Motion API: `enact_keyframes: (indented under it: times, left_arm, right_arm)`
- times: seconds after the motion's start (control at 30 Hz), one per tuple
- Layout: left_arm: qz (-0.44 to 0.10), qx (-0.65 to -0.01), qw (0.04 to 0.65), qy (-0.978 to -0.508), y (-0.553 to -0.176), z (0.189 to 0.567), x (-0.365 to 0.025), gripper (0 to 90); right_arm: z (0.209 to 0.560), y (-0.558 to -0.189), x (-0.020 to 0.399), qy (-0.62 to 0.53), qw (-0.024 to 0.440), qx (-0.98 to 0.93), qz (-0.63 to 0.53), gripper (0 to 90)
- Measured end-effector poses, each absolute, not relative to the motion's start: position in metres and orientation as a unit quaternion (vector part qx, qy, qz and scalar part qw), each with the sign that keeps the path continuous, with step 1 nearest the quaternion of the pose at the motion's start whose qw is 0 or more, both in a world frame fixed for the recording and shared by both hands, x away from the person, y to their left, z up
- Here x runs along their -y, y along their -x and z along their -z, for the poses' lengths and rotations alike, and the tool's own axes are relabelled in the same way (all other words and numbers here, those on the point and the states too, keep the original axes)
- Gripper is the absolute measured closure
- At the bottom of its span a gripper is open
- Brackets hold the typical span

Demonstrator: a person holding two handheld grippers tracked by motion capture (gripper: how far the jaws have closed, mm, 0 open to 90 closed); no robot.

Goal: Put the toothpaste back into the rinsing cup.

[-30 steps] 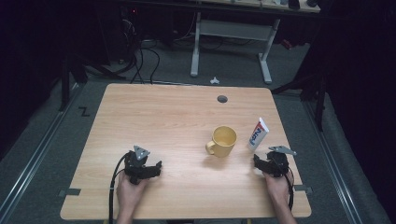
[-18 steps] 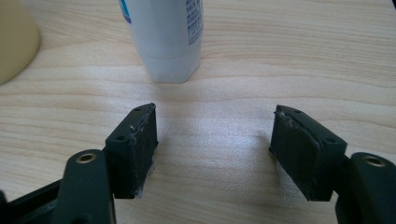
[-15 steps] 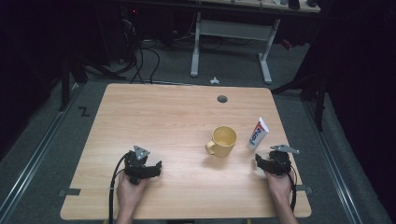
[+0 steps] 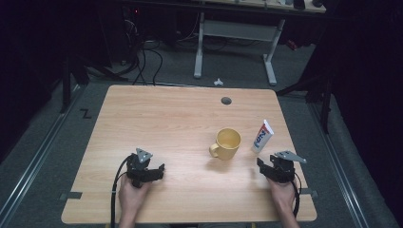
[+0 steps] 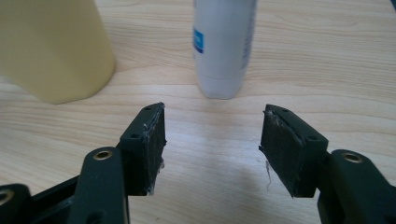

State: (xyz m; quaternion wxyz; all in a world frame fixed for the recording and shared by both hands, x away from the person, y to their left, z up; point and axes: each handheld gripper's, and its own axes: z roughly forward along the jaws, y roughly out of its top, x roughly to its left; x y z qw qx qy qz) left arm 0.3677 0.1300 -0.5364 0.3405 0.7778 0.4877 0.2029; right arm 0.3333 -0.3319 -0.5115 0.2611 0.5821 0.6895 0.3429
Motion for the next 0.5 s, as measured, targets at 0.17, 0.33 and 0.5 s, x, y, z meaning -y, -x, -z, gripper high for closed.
enact_keyframes:
  times: [0.17, 0.33, 0.5]
  left_arm:
    - [-0.203, -0.488, 0.341, -0.778, -0.368, 0.536, -0.13, 15.5]
    - [-0.203, -0.488, 0.34, -0.777, -0.368, 0.536, -0.13, 15.5]
    - [-0.206, -0.49, 0.339, -0.776, -0.366, 0.536, -0.129, 16.1]
  right_arm:
    - [0.509, -0.331, 0.327, -0.577, 0.263, -0.688, -0.353, 40.7]
    - [0.504, -0.333, 0.326, -0.577, 0.267, -0.682, -0.361, 40.2]
    - [0.497, -0.336, 0.323, -0.566, 0.26, -0.689, -0.37, 38.5]
